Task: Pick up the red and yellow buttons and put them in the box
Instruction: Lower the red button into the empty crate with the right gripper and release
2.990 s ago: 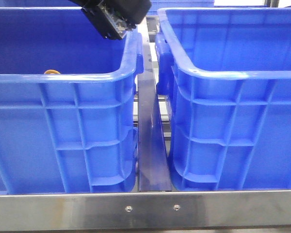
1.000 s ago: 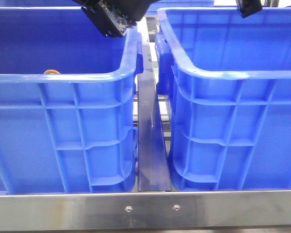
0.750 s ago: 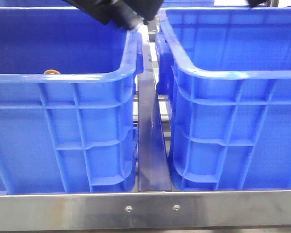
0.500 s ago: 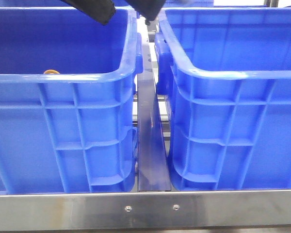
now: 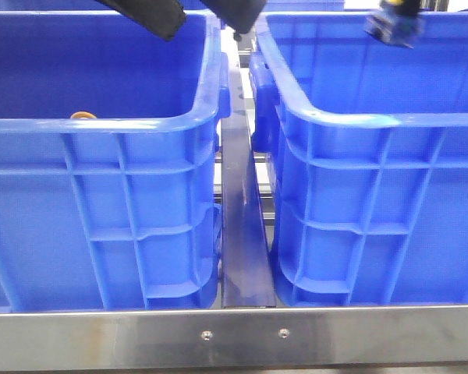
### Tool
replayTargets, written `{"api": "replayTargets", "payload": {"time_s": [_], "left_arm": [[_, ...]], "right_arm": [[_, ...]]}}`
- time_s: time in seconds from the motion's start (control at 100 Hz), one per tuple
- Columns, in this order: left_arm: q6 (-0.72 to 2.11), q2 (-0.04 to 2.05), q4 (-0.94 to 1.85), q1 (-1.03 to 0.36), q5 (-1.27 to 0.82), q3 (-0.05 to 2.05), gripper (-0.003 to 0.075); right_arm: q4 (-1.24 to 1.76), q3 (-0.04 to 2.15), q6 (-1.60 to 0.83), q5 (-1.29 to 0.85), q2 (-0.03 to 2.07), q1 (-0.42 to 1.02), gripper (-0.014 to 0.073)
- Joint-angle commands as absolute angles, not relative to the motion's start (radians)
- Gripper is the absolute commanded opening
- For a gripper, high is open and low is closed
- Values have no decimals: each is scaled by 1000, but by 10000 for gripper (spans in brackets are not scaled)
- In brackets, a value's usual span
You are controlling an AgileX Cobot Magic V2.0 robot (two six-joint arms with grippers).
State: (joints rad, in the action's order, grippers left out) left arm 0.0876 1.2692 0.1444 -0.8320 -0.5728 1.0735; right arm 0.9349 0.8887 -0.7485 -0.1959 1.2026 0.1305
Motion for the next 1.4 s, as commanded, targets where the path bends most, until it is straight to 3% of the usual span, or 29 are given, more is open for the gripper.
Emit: {"api": "replayTargets", "payload": {"time_s": [0.0,0.76,1.23,1.31,1.39], "left_arm": [[83,1238,160,-840,-516,1102,512],[83,1238,160,-840,-505,1102,511],[83,1238,160,-840,-505,1102,511],[83,1238,160,-840,-508,1102,511],[83,1238,160,-840,-508,1102,511]], "right_arm": [[955,921,-777,-57,1217,126,125],[955,1166,-809,70,1706,126,125],[929,1177,-809,77,1737,126,129],[929,1177,-809,77,1744,126,168],[929,1177,-809,63,1746,126,298]]}}
